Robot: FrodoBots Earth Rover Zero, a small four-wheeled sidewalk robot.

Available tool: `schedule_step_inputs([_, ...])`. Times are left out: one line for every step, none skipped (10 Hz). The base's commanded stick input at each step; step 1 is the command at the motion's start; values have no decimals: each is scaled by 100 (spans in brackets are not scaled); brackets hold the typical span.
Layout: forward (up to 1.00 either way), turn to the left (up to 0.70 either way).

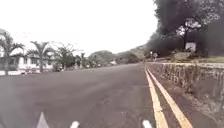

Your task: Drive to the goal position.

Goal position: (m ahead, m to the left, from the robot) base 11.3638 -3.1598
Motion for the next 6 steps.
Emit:
schedule_step_inputs([50, 0])
schedule_step_inputs([50, 0])
schedule_step_inputs([50, 0])
schedule_step_inputs([50, 0])
schedule_step_inputs([50, -33])
schedule_step_inputs([50, -50])
